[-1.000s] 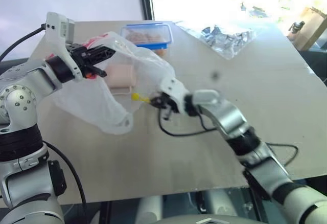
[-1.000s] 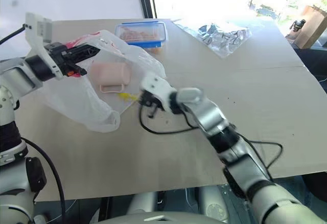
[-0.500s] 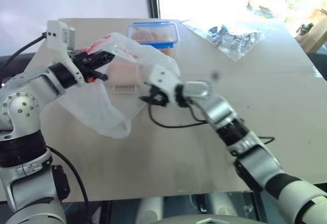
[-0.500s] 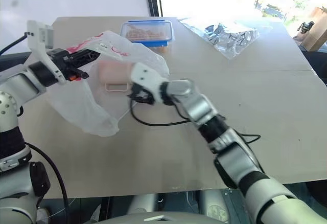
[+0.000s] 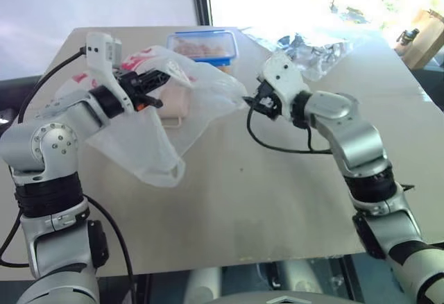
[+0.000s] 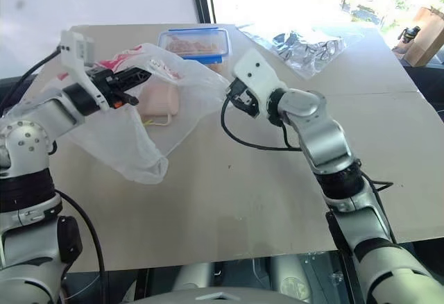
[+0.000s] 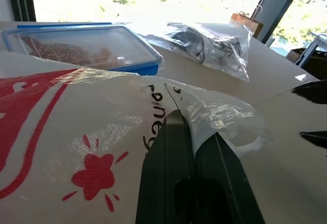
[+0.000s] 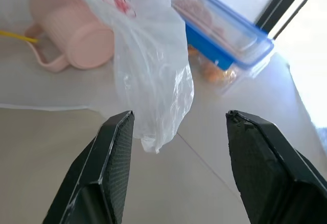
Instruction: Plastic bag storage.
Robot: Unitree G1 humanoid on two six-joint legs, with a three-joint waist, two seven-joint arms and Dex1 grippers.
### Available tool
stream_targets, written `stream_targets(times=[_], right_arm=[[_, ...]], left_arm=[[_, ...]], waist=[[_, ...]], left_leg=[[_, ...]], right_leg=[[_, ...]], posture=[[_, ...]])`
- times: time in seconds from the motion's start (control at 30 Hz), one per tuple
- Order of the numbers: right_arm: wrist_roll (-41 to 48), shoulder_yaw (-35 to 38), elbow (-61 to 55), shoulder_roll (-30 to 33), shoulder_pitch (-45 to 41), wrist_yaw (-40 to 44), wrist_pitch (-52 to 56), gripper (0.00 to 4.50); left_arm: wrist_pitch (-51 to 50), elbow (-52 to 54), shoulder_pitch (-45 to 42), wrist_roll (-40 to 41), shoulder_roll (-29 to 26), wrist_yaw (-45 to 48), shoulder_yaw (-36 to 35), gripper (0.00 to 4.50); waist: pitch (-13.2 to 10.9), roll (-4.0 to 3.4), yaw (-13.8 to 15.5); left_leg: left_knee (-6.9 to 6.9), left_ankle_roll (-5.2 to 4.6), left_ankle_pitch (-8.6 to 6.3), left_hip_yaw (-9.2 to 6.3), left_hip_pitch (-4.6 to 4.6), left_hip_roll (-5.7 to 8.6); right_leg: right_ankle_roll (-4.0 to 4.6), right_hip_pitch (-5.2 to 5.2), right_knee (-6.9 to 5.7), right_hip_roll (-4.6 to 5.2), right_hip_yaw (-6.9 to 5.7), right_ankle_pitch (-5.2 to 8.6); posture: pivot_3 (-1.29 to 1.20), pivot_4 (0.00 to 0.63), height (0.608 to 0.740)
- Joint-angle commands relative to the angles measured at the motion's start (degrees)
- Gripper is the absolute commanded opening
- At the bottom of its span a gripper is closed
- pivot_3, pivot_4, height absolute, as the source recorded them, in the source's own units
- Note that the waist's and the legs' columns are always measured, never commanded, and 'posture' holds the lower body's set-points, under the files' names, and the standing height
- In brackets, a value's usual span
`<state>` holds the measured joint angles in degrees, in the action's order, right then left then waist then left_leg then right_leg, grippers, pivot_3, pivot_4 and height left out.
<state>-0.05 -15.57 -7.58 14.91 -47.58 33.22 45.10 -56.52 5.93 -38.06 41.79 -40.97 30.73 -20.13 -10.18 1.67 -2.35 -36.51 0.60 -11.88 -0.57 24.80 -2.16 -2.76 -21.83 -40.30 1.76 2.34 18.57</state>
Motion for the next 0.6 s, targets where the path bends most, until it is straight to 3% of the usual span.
stream_targets(times=[0.03, 0.17, 0.23, 0.37, 0.5, 0.57, 0.6], right_arm=[[-0.4, -1.0, 9.8, -3.9, -3.7, -1.5, -7.4, 2.86], [0.3, 1.0, 20.8, -7.2, -6.8, -2.1, -13.3, 2.86], [0.6, 1.5, 23.2, -7.4, -7.6, -1.7, -15.1, 2.1], [1.5, 2.2, 24.7, -7.6, -8.1, -0.3, -16.2, 0.13], [1.9, 2.5, 24.3, -7.1, -7.9, 0.7, -16.4, 0.06], [2.4, 3.1, 23.6, -6.6, -7.7, 1.1, -16.1, 0.06], [2.7, 3.5, 23.3, -6.2, -7.7, 1.2, -15.9, 0.02]], left_arm=[[1.1, 3.0, -0.6, 0.3, -0.8, -0.1, -0.5, 0.0], [0.7, 5.6, 0.7, 0.6, -1.0, -0.6, -1.1, 0.0], [0.5, 7.0, 1.7, 0.8, -1.2, -1.1, -1.7, 0.0], [0.0, 9.4, 3.4, 1.6, -1.3, -1.9, -3.1, 0.0], [-0.5, 11.2, 5.1, 1.6, -1.9, -2.7, -3.4, 0.0], [-1.3, 11.1, 5.3, 7.5, 0.1, -0.5, -6.3, 0.0], [-3.6, 10.9, 4.8, 12.8, 0.7, -0.1, -9.0, 0.25]], waist=[[0.0, 0.0, -0.1], [0.0, 0.0, -0.1], [0.0, 0.0, 0.1], [0.0, 0.0, 0.1], [0.0, 0.0, 0.0], [0.0, -0.01, 0.0], [0.0, 0.0, 0.1]], left_leg=[[0.0, 0.02, 0.01, 0.01, 0.0, 0.0], [0.02, 0.19, 0.11, 0.07, 0.04, -0.03], [0.05, 0.2, 0.12, 0.07, 0.06, -0.03], [0.06, 0.2, 0.11, 0.06, 0.12, -0.03], [0.08, 0.2, 0.12, 0.03, 0.1, -0.04], [0.09, 0.2, 0.12, 0.04, 0.07, -0.04], [0.09, 0.2, 0.12, 0.04, 0.07, -0.06]], right_leg=[[0.0, 0.0, 0.02, 0.0, 0.01, 0.0], [0.0, 0.0, 0.15, 0.0, 0.05, 0.0], [0.0, 0.01, 0.23, 0.04, 0.04, 0.0], [0.0, 0.03, 0.33, 0.13, 0.03, 0.0], [0.0, 0.02, 0.3, 0.08, 0.02, 0.0], [0.0, 0.02, 0.28, 0.06, 0.02, 0.0], [0.0, 0.02, 0.27, 0.07, 0.02, 0.0]], posture=[[0.0, 0.15, 0.74], [0.0, 0.15, 0.74], [0.0, 0.15, 0.74], [0.0, 0.15, 0.74], [0.0, 0.15, 0.74], [0.0, 0.15, 0.74], [0.0, 0.15, 0.74]])
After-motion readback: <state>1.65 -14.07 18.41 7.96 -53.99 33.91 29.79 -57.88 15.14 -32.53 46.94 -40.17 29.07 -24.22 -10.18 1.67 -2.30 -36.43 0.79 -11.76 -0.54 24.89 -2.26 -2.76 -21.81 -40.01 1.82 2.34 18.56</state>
